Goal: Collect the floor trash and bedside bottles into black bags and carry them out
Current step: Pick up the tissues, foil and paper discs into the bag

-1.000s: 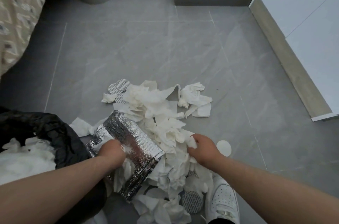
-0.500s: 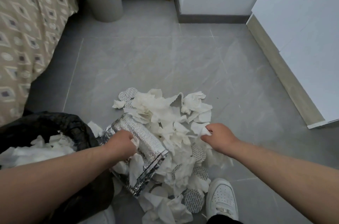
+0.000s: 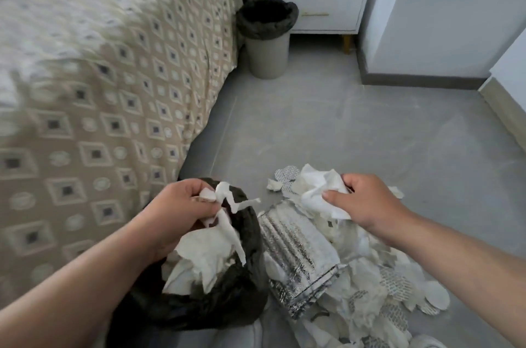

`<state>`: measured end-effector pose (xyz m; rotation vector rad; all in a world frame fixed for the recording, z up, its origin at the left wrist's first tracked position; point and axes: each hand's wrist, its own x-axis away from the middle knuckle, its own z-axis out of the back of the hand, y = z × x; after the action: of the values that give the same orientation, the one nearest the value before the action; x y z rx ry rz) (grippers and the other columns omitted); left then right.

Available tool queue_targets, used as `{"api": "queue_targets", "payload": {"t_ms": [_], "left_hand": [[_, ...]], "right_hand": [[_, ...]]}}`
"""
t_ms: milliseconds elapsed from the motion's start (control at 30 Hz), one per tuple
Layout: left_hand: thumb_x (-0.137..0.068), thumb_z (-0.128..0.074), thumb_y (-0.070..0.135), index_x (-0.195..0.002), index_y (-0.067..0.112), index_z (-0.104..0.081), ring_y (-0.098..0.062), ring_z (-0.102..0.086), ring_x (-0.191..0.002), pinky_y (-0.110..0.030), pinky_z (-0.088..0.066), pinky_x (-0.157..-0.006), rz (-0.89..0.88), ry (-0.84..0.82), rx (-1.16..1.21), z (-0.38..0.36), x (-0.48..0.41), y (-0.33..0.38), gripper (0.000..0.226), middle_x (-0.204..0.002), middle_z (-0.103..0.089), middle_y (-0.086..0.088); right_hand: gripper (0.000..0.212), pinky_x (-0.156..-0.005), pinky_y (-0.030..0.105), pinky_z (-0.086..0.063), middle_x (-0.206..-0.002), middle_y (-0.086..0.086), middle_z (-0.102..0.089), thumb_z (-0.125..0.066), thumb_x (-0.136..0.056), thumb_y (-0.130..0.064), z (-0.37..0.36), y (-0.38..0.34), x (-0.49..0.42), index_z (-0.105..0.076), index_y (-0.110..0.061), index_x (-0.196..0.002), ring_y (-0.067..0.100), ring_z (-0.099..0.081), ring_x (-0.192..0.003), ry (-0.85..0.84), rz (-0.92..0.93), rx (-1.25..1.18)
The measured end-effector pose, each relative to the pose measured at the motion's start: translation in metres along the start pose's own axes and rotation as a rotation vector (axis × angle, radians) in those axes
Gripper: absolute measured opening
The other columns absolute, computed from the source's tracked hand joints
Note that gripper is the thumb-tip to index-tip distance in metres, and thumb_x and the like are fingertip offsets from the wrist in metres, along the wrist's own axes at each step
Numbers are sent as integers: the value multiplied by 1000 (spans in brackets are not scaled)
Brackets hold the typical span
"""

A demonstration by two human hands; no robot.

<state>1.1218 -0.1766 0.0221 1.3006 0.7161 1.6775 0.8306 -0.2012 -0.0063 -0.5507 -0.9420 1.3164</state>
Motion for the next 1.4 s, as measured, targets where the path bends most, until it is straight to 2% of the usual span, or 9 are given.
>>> {"api": "queue_targets", "payload": {"t_ms": [167, 400, 567, 667, 833, 1000, 1100, 1167, 1400], "left_hand": [[-80, -64, -5, -80, 1, -62, -20, -54, -58, -24, -42, -54, 36, 216, -73, 46, 2, -57, 6, -63, -62, -13], [-78, -60, 12, -70, 29, -57, -8, -57, -72, -18, -39, -56, 46, 205, -428, 34, -33, -119, 19, -77, -60, 5], [-76, -72, 32, -129, 44, -44, -4, -44, -123, -14, -34, -93, 34, 33, -518, 45, -30, -148, 61, -124, -40, 21], [-75, -74, 38, -136, 45, -36, 3, -31, -131, -14, -25, -103, -81, 137, -493, 57, -19, -156, 72, -133, -32, 25], [-77, -34, 66, -144, 34, -31, -11, -24, -140, -30, -20, -110, -238, 350, -715, 64, -8, -171, 74, -147, -27, 14], [-79, -10, 77, -146, 28, -25, -2, -4, -141, -25, -3, -115, -229, 359, -717, 66, -12, -185, 85, -150, -15, 14], [-82, -6, 76, -145, 27, -27, -5, -8, -143, -30, -6, -117, -251, 345, -718, 66, -13, -189, 83, -151, -20, 13], [-83, -15, 70, -144, 30, -26, -4, -7, -142, -31, -7, -116, -245, 349, -672, 67, -11, -185, 73, -150, -19, 14], [-86, -30, 51, -140, 24, -37, -2, -15, -141, -37, -17, -113, -523, 311, -595, 41, -10, -118, 60, -147, -21, 23]], "right_hand": [[7, -52, 22, -45, -63, -3, -69, -71, -83, -21, -39, -45, 1, -72, -16, -79, 10, -61, -55, -107, 43, -191], [8, -70, 42, -57, -84, 9, -76, -70, -83, -12, -74, -73, -12, -73, -13, -89, 22, -69, -70, -198, -19, -414], [8, -74, 44, -58, -87, 9, -76, -71, -82, -12, -103, -80, -21, -73, -16, -88, 26, -71, -77, -244, -40, -436], [10, -77, 41, -60, -89, 4, -76, -69, -83, -12, -131, -86, -24, -70, -17, -91, 22, -73, -83, -318, -35, -363], [13, -72, 43, -56, -86, 11, -74, -67, -74, -16, -190, -85, -36, -67, -8, -85, 30, -70, -81, -369, -35, -173], [13, -65, 26, -51, -85, -3, -66, -64, -79, -19, -221, -73, -37, -63, -17, -92, 13, -62, -74, -497, -113, -37], [54, -88, 28, -49, -129, -1, -55, -63, -82, -30, -220, -72, -29, -48, -24, -133, 17, -57, -109, -571, -122, 139], [67, -78, 20, -45, -143, 0, -44, -60, -86, -36, -206, -74, -20, -31, -28, -145, 14, -58, -102, -600, -68, 207], [38, -95, 16, -39, -125, -18, -54, -57, -91, -31, -75, -51, 12, -52, -33, -129, 0, -52, -114, -508, 47, 289]]}}
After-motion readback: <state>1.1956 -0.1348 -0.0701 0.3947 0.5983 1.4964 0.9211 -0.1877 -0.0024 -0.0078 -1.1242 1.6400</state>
